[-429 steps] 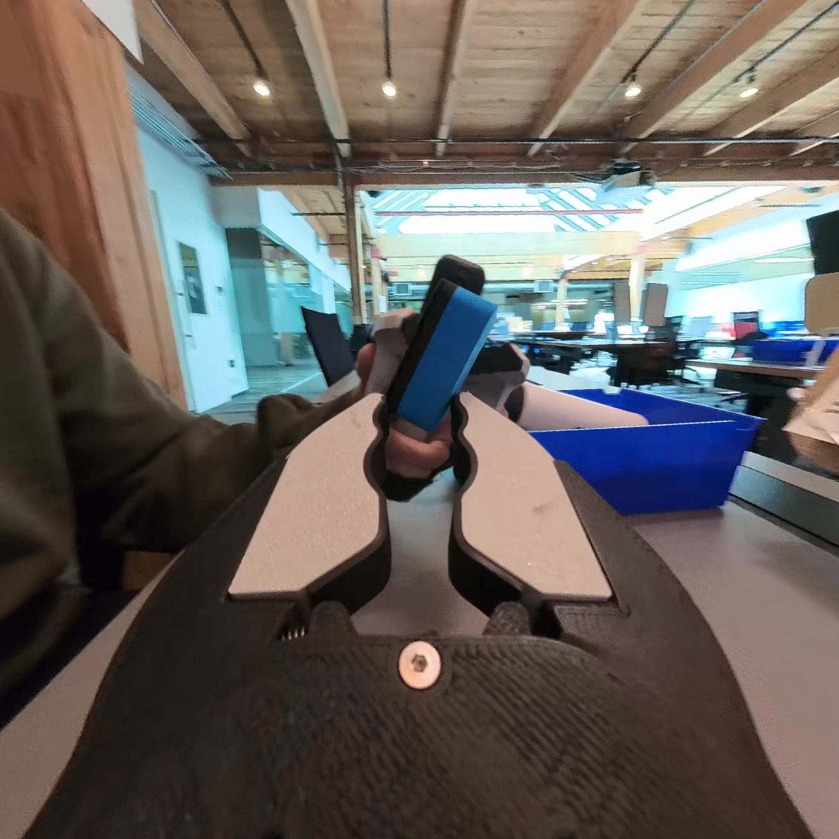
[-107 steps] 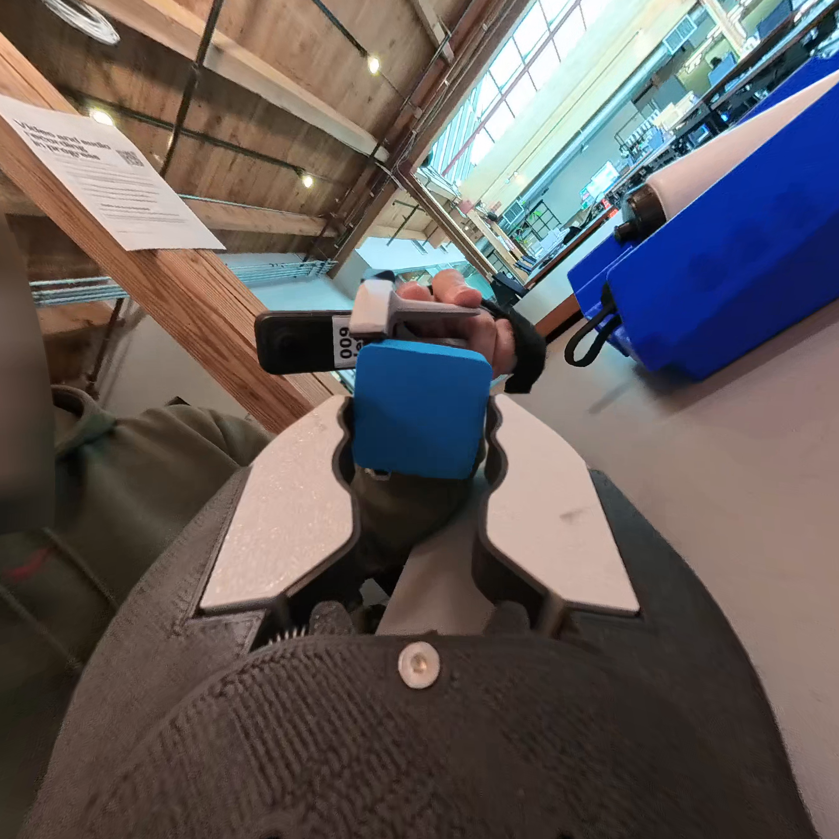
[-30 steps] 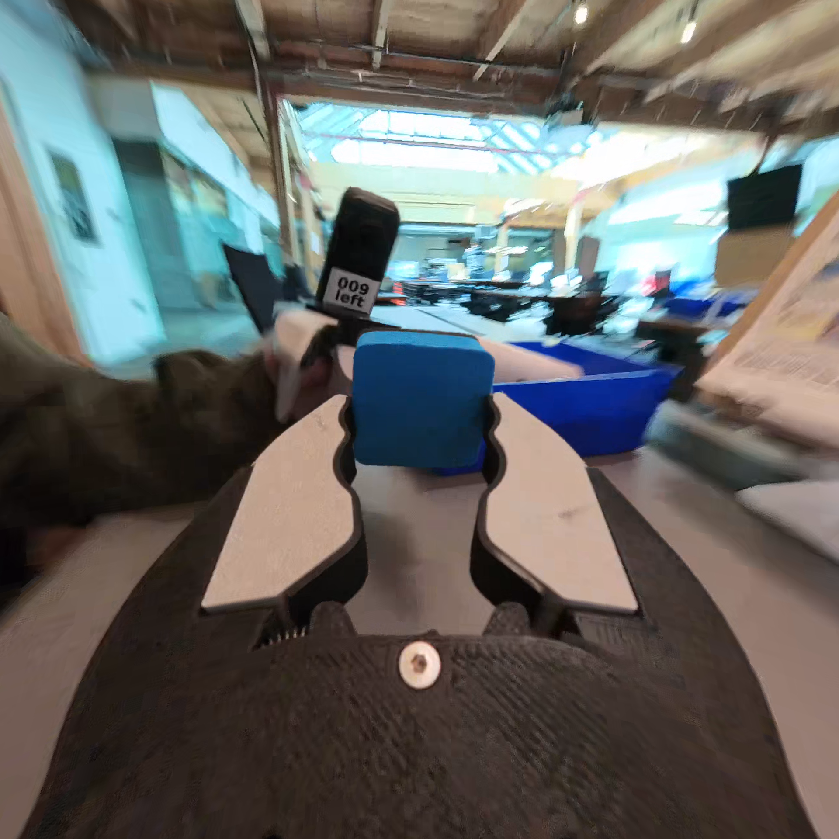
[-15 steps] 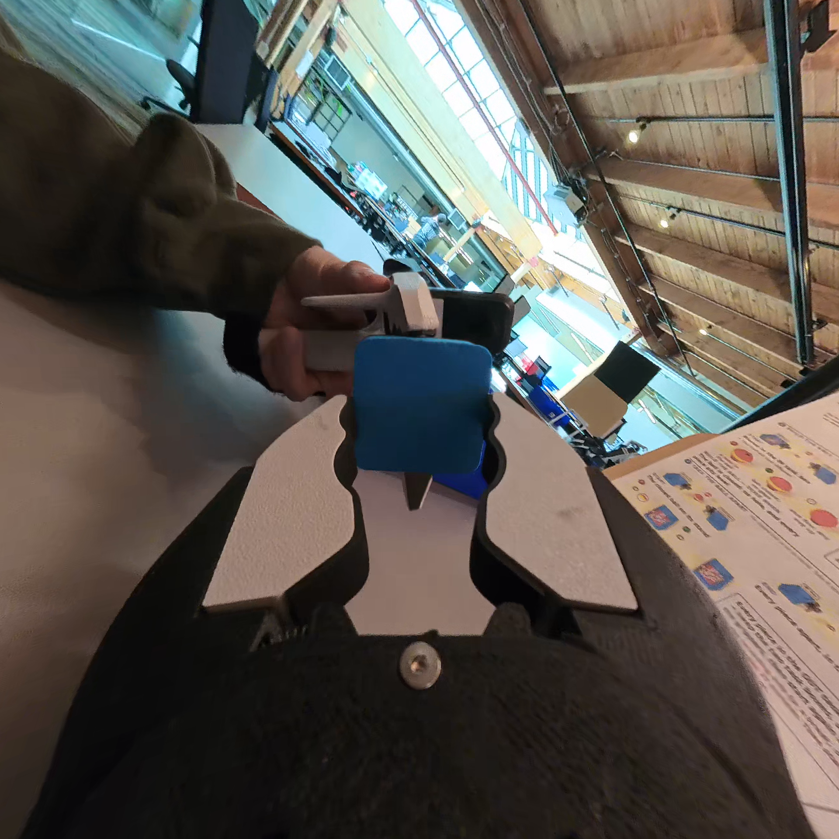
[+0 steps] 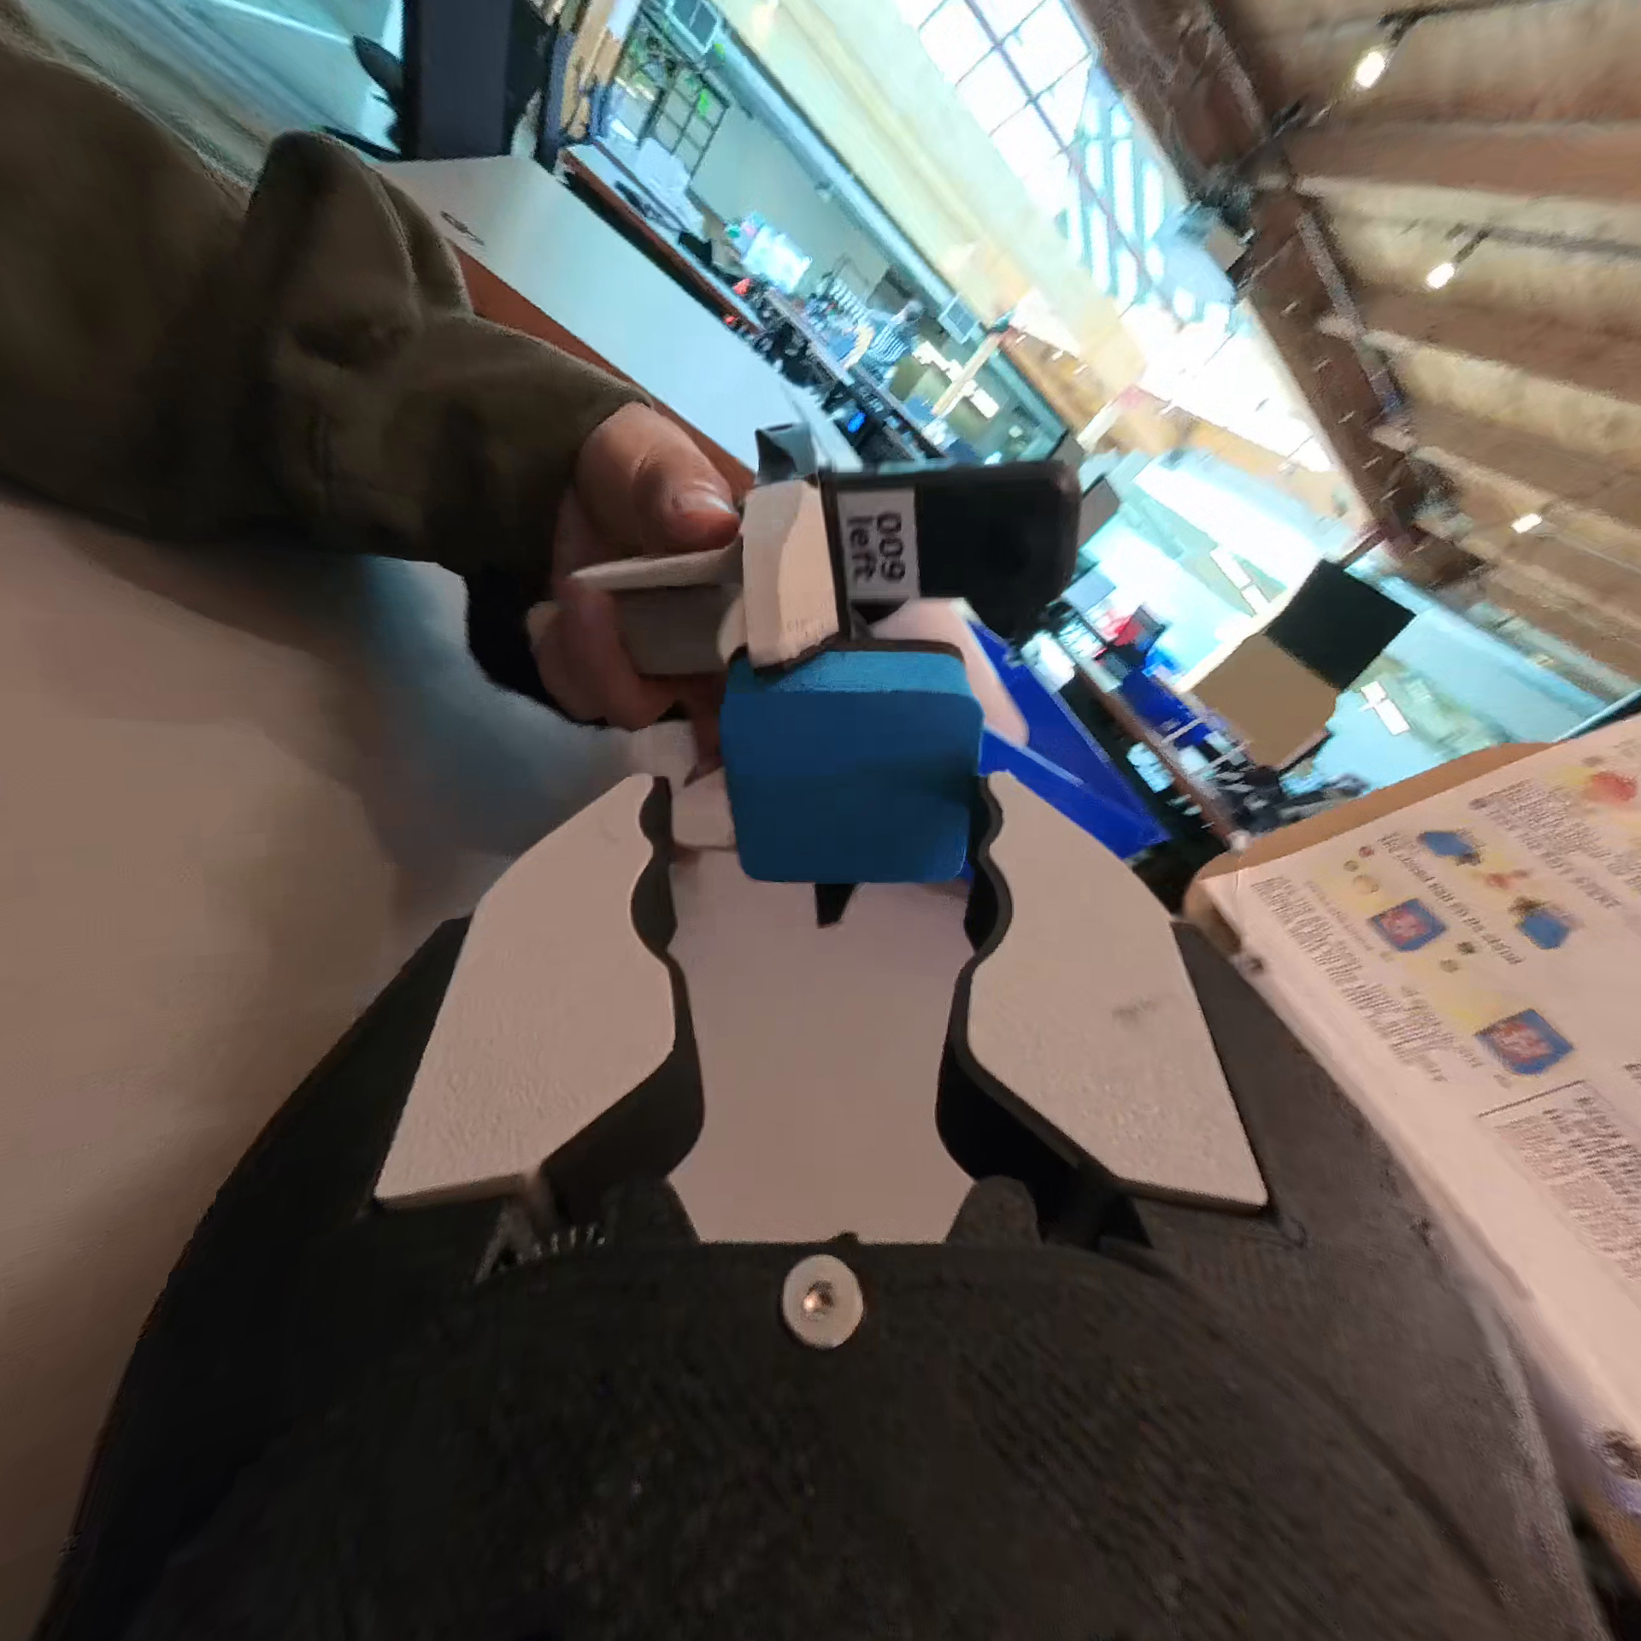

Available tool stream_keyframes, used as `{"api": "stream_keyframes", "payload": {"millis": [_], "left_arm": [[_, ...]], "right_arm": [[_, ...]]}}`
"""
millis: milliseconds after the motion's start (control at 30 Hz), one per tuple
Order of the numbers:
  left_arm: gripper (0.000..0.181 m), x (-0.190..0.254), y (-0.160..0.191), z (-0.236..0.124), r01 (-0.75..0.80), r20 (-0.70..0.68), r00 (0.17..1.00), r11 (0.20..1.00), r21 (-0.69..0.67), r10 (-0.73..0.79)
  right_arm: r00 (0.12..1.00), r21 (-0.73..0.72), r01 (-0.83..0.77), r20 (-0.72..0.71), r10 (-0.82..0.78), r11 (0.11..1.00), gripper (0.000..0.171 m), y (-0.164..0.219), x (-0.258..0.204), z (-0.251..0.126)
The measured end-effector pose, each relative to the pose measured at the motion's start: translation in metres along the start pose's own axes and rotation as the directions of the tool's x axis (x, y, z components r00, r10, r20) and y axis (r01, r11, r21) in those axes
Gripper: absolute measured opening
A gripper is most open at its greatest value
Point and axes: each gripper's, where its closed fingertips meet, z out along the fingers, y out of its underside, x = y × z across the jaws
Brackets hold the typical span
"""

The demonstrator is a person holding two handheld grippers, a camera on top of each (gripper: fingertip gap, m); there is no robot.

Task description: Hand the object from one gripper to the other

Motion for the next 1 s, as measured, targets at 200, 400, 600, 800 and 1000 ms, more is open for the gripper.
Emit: {"api": "stream_keyframes", "payload": {"millis": [200,400,600,800,1000], "left_arm": [[0.061,-0.009,0.018,-0.017,-0.077,0.157,0.982,0.980,-0.185,0.107],[0.061,0.001,0.051,-0.022,-0.019,0.115,0.991,0.919,-0.393,0.070],[0.061,0.012,0.075,-0.022,-0.002,0.039,0.999,0.859,-0.512,0.025],[0.062,0.014,0.082,-0.022,-0.007,0.023,0.999,0.833,-0.553,0.024],[0.063,-0.001,0.059,-0.021,-0.009,0.114,0.991,0.888,-0.460,0.069]], "right_arm": [[0.997,0.103,-0.035,-0.058,0.041,0.994,0.059,-0.016,0.022,-0.025],[0.972,-0.079,0.219,0.109,-0.210,0.973,0.050,0.000,-0.016,-0.013],[0.953,-0.045,0.223,0.222,-0.207,0.974,0.045,-0.003,-0.048,0.004],[0.940,-0.043,0.232,0.266,-0.212,0.972,0.030,-0.002,-0.060,0.010],[0.974,-0.110,0.185,0.152,-0.168,0.977,0.028,0.010,-0.037,0.012]]}}
